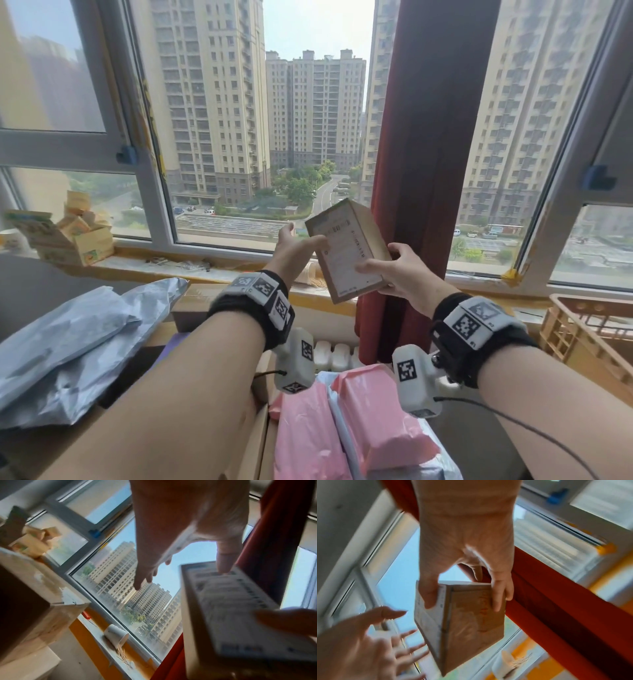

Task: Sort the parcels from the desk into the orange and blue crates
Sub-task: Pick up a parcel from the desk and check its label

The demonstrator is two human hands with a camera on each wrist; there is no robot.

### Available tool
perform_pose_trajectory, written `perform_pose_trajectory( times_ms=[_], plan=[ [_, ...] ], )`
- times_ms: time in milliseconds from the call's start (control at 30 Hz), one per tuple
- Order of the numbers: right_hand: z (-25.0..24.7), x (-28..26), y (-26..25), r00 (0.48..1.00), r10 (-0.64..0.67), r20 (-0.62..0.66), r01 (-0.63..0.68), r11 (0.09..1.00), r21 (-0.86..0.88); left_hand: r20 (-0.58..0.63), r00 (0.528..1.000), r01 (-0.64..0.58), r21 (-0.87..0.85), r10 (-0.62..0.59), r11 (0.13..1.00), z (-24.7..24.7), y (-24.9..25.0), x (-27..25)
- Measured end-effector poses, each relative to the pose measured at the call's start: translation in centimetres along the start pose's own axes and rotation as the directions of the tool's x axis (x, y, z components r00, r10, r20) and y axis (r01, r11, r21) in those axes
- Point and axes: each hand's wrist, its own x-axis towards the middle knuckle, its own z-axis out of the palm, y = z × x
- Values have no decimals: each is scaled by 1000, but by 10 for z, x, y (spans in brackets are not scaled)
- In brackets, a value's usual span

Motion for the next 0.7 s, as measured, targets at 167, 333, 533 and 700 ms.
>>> perform_pose_trajectory(
  times_ms=[167, 333, 533, 700],
  plan=[
    [2, -15, -10, 982, 24, 186, -84, 941, 326, 171, 980, 131, -151, -105, 980, 12, -2, -6],
    [3, -21, -9, 963, 100, 252, -161, 959, 234, 253, 967, 67, -176, -21, 982, 17, 0, -17],
    [3, -17, -6, 970, 98, 224, -157, 952, 263, 305, 950, 103, -113, -64, 988, 17, -9, -20],
    [6, -23, -4, 980, 75, 185, -125, 952, 279, 295, 954, 87, -111, -51, 990, 16, -14, -20]
  ],
)
